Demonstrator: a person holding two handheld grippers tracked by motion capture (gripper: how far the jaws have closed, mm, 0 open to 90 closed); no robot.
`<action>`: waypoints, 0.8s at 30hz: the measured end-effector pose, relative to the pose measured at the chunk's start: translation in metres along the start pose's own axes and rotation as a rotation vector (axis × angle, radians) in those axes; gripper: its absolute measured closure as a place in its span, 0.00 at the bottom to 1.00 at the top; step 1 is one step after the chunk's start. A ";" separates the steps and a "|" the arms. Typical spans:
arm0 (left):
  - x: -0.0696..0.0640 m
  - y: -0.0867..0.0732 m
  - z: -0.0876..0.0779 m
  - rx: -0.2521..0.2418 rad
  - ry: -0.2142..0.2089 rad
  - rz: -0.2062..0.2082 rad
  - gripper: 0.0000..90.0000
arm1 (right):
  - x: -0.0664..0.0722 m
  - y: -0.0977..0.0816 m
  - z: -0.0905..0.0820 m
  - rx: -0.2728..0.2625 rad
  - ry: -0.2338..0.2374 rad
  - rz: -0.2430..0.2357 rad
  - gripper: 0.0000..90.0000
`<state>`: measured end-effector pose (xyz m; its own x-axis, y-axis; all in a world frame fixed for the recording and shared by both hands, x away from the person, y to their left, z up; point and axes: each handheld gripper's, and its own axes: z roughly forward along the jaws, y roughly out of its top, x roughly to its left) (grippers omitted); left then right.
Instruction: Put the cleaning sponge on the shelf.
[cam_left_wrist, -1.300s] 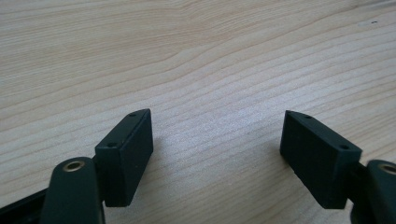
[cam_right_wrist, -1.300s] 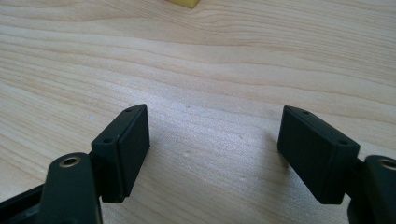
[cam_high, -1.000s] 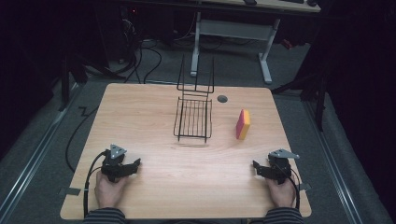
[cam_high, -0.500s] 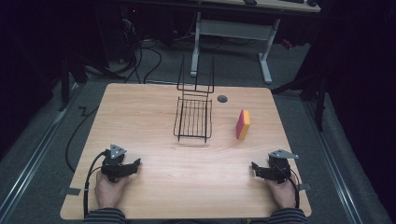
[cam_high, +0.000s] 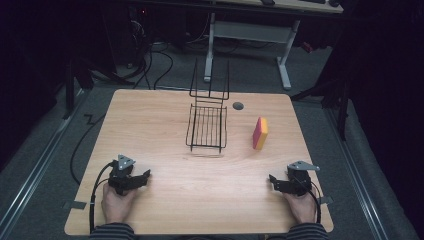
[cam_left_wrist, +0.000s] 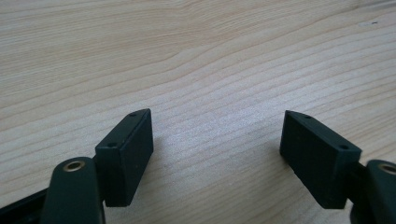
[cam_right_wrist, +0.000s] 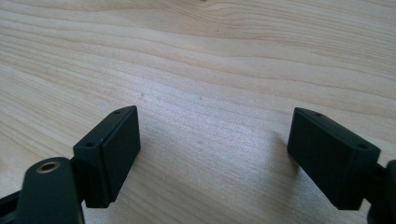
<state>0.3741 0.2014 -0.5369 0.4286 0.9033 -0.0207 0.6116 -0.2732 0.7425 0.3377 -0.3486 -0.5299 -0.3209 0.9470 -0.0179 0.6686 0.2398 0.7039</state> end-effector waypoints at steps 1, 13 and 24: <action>0.000 0.000 0.000 0.000 0.000 0.000 0.29 | 0.001 0.000 -0.001 0.002 -0.001 -0.003 0.22; 0.000 0.000 0.000 0.000 0.001 0.001 0.29 | 0.006 0.000 -0.015 -0.051 0.022 0.012 0.25; 0.000 0.000 0.000 -0.001 -0.002 -0.004 0.29 | 0.017 0.002 -0.022 -0.105 0.054 0.032 0.26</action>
<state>0.3742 0.2018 -0.5369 0.4277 0.9036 -0.0253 0.6127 -0.2692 0.7431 0.3187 -0.3364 -0.5134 -0.3382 0.9401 0.0425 0.6058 0.1830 0.7742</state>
